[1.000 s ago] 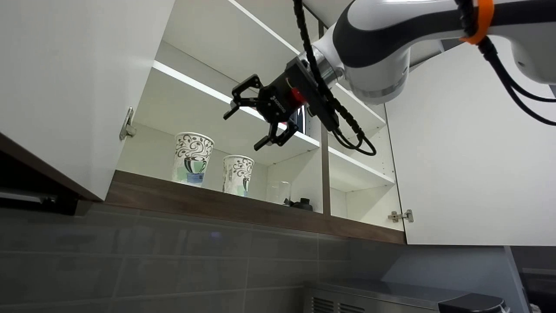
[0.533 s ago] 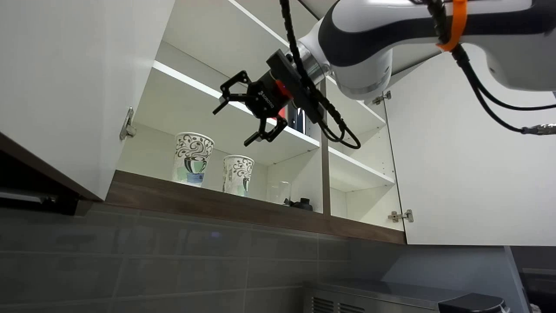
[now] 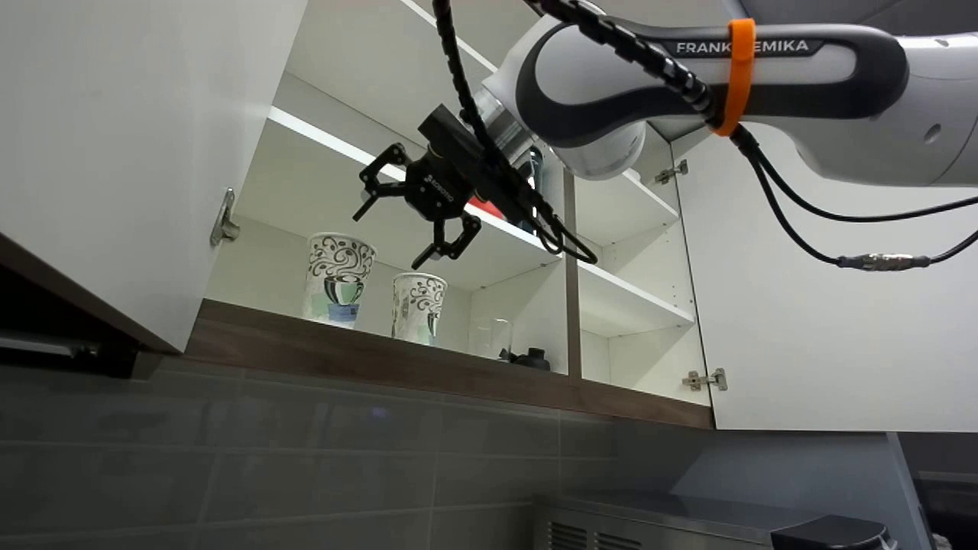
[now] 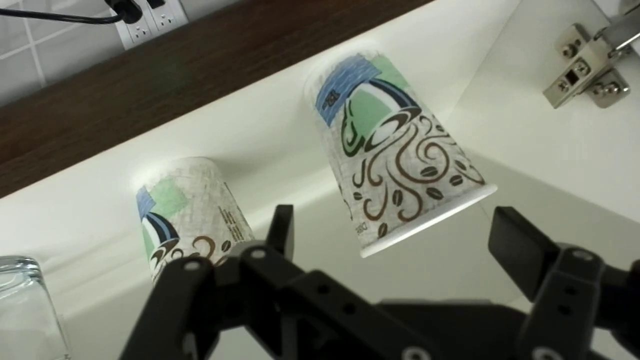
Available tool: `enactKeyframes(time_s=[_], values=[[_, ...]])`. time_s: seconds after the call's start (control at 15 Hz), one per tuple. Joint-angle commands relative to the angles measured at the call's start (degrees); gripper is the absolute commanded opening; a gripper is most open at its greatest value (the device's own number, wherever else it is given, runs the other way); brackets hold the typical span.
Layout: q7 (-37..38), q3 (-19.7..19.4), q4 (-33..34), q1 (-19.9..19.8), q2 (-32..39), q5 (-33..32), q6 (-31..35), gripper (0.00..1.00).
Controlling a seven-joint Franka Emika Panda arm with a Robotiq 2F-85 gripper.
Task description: Stack the coffee cups on the bottom shelf together then place them on the counter.
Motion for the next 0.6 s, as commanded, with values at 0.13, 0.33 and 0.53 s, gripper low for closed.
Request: enactKeyframes(time_s=[0.13, 0.33, 0.53], values=[[4.05, -4.03, 10.17, 6.80, 6.34, -5.69, -5.68, 1.00], [3.93, -5.96, 13.83, 9.33, 8.67, -6.46, -8.17, 1.00], [4.06, -4.83, 16.05, 8.72, 10.29, -7.54, -9.68, 0.66]])
